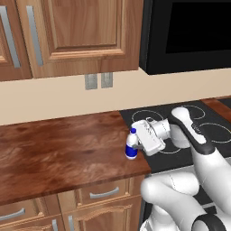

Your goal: Place the drinks on the dining counter in a tight cluster.

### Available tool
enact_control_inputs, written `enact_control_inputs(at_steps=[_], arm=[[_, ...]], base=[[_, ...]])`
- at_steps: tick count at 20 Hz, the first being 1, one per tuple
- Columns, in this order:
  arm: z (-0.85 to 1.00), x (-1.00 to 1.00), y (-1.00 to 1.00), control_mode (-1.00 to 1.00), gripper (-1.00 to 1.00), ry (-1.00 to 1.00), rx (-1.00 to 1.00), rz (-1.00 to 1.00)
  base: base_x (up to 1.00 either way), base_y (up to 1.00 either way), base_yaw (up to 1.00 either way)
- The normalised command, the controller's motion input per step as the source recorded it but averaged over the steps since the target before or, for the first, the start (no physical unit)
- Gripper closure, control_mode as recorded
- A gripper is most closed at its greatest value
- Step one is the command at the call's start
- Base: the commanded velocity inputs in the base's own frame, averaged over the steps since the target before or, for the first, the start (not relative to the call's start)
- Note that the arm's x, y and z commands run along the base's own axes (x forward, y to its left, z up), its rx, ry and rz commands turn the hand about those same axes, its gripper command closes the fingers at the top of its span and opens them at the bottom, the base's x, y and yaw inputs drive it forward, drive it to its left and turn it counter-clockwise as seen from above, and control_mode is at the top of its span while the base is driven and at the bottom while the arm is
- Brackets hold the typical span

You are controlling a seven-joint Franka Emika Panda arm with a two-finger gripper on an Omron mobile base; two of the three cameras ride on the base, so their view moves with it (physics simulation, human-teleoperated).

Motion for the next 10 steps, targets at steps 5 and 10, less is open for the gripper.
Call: enact_control_inputs(at_steps=[5, 10], arm=[[0.0, 0.0, 0.0, 1.0, 1.0, 0.0, 0.0, 0.0], [0.0, 0.0, 0.0, 1.0, 1.0, 0.0, 0.0, 0.0]], base=[[-0.52, 0.03, 0.02], [-0.66, 0.06, 0.03]])
